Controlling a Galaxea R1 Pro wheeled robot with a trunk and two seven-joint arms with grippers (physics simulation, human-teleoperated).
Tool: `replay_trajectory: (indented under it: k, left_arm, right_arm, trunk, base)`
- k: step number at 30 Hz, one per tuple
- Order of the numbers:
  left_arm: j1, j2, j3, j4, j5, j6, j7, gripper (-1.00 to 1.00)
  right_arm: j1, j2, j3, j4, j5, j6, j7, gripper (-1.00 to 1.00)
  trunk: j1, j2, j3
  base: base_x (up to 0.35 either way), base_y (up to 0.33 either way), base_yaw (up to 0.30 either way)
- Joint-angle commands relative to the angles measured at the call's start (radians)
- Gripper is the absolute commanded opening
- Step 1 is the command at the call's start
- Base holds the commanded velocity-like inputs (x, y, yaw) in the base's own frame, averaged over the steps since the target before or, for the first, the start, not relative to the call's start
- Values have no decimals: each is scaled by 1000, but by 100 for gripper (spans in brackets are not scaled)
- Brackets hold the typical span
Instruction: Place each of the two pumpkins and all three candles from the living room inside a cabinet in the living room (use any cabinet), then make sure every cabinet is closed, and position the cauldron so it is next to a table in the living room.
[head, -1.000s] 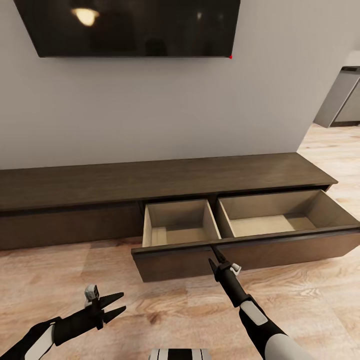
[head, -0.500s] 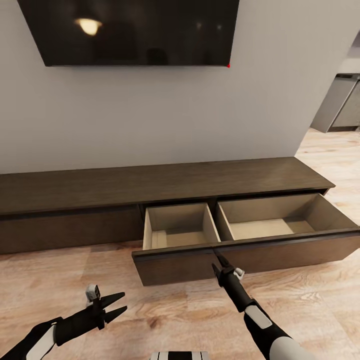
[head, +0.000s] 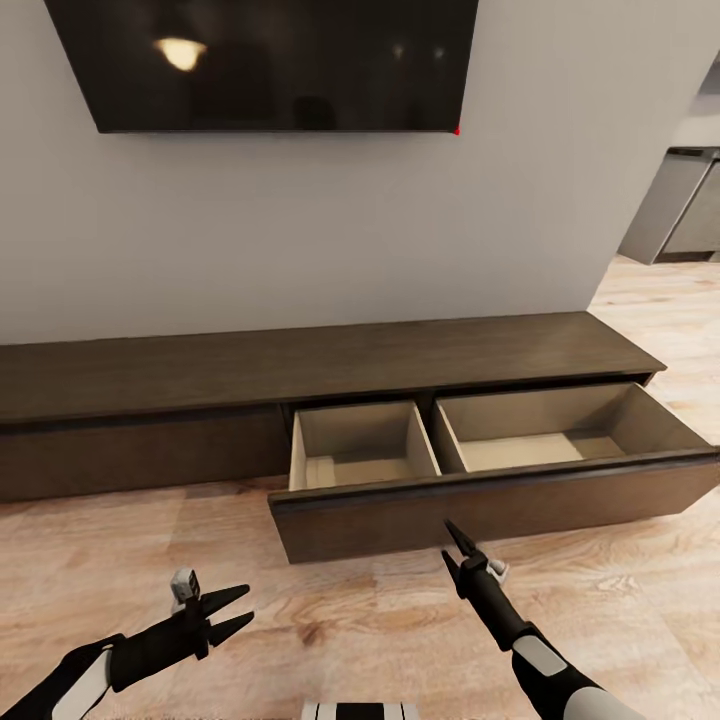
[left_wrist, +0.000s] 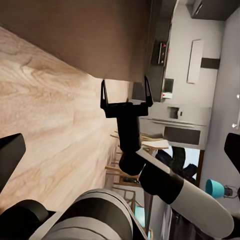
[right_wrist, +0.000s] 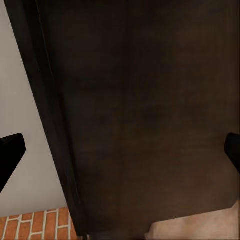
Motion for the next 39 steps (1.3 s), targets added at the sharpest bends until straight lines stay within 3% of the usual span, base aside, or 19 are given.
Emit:
replay_trajectory:
  k: [1, 7, 11, 20, 23, 30, 33, 39]
  left_arm:
    - [-1, 1, -6, 0, 9, 9, -2, 100]
    - [-1, 1, -6, 0, 8, 9, -2, 100]
    - [-1, 1, -6, 0, 11, 9, -3, 100]
    - [-1, -1, -7, 0, 7, 11, 0, 100]
    - [-1, 0, -8, 0, 6, 13, 5, 100]
    - [-1, 1, -12, 0, 8, 19, 11, 100]
    - [-1, 0, -13, 0, 6, 20, 11, 100]
    - [-1, -1, -52, 0, 7, 20, 12, 100]
  right_arm:
    - [0, 0, -5, 1, -1, 10, 2, 100]
    - [2, -2, -6, 1, -1, 12, -1, 100]
    - [6, -19, -6, 2, -3, 15, -4, 100]
    - [11, -26, -5, 42, -1, 15, -6, 100]
    - [25, -27, -5, 78, 6, 13, 26, 100]
    - [94, -73, -5, 103, 0, 16, 75, 100]
    - [100, -80, -5, 117, 0, 16, 77, 100]
    - [103, -83, -4, 139, 0, 23, 90, 100]
  trunk:
    - [0, 0, -1]
    - [0, 0, -1]
    - [0, 0, -1]
    - [-4, 2, 34]
    - [-6, 2, 46]
    - [-9, 4, 73]
    - [-10, 5, 84]
    - [-16, 13, 107]
  base:
    - [-176, 35, 0]
    - [-209, 53, 0]
    - [-38, 8, 0]
    - [-3, 1, 0]
    - [0, 0, 0]
    - [0, 0, 0]
    - [0, 0, 0]
    - [-108, 0, 0]
